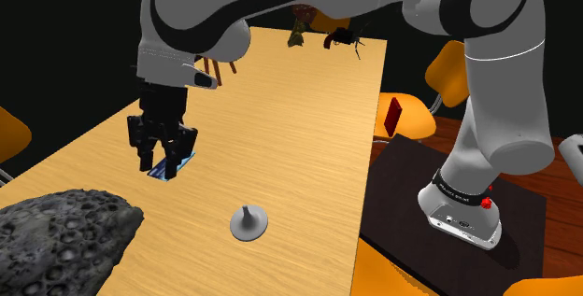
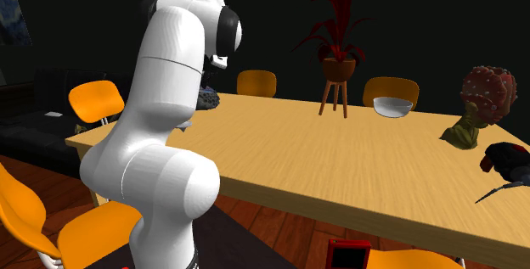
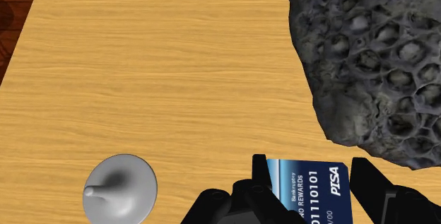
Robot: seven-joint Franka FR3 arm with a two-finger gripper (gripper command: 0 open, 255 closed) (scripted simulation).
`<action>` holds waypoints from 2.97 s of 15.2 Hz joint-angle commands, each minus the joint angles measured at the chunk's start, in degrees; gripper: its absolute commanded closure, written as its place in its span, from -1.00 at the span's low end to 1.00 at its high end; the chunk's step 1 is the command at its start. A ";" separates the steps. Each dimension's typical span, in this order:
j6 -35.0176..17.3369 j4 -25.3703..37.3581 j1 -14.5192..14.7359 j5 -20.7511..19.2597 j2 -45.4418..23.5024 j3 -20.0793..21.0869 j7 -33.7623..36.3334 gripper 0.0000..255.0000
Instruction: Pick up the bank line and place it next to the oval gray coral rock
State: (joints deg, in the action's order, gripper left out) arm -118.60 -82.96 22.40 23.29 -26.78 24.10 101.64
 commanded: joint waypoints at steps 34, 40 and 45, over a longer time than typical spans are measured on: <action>-14.19 -9.23 0.19 1.80 -6.79 0.04 -7.69 -1.00; -11.65 -9.57 -1.31 2.16 -4.34 0.09 -7.91 -1.00; -9.26 -9.60 -2.60 2.46 -2.29 0.06 -8.07 -1.00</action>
State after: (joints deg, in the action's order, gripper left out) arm -128.09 -92.63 19.88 25.75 -29.17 24.18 93.58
